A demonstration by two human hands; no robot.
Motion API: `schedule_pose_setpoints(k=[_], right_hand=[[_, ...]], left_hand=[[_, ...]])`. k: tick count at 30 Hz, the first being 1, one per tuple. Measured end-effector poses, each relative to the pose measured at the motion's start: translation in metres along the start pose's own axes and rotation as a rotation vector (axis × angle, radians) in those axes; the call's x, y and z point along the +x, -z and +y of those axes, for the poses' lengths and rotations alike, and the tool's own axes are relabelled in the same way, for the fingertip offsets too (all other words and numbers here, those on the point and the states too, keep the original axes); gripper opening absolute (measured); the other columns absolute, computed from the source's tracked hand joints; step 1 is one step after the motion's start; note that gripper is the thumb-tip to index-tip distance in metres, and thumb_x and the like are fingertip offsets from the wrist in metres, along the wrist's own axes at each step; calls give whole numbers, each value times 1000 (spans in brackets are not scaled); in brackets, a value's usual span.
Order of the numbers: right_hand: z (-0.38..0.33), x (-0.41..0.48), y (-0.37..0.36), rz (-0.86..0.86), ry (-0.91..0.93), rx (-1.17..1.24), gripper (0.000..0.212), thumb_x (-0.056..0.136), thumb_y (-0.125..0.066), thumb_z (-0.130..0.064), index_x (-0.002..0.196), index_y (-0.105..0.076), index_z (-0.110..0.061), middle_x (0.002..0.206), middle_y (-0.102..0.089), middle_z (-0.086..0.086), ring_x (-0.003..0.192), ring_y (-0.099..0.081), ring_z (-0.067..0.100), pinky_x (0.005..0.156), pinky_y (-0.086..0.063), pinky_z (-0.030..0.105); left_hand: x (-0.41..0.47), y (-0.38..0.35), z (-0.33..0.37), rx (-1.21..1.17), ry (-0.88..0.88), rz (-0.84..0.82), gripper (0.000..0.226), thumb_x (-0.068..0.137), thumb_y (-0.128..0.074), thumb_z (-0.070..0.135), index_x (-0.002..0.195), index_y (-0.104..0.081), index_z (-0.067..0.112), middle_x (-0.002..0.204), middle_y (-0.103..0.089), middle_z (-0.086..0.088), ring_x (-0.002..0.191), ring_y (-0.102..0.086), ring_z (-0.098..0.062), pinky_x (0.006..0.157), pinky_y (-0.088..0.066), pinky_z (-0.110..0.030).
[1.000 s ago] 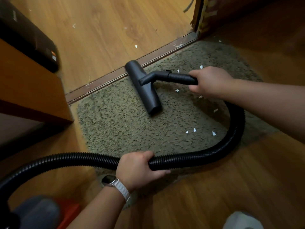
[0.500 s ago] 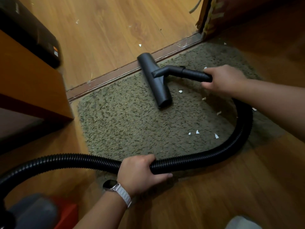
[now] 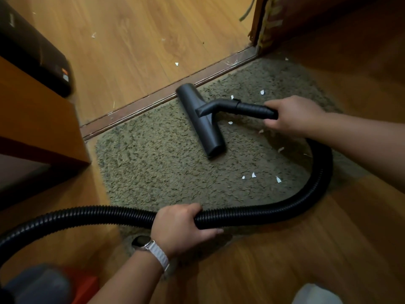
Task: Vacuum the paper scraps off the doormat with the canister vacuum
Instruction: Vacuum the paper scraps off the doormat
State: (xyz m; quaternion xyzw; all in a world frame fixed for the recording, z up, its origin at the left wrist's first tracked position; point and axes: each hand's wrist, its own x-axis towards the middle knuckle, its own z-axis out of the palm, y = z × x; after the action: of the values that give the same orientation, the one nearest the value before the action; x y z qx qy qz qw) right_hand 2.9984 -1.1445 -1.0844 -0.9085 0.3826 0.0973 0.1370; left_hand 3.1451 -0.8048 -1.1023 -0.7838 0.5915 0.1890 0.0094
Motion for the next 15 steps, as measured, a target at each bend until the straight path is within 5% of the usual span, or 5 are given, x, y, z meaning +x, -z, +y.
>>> schedule_pose_setpoints(k=[12, 15], right_hand=[[-2, -36, -5, -50, 187, -85, 19, 89, -60, -45, 102, -54, -32, 77, -56, -4, 71, -56, 22, 53, -39, 31], [8, -54, -3, -62, 167, -86, 20, 89, -60, -44, 104, -55, -31, 79, -57, -3, 74, -57, 23, 55, -38, 31]], left_hand=[[4, -6, 2, 36, -99, -129, 78, 58, -17, 97, 83, -54, 32, 66, -48, 16, 62, -50, -1, 52, -31, -16], [5, -2, 3, 69, -125, -126, 84, 57, -16, 98, 85, -57, 30, 69, -53, 13, 66, -56, -4, 57, -42, -21]])
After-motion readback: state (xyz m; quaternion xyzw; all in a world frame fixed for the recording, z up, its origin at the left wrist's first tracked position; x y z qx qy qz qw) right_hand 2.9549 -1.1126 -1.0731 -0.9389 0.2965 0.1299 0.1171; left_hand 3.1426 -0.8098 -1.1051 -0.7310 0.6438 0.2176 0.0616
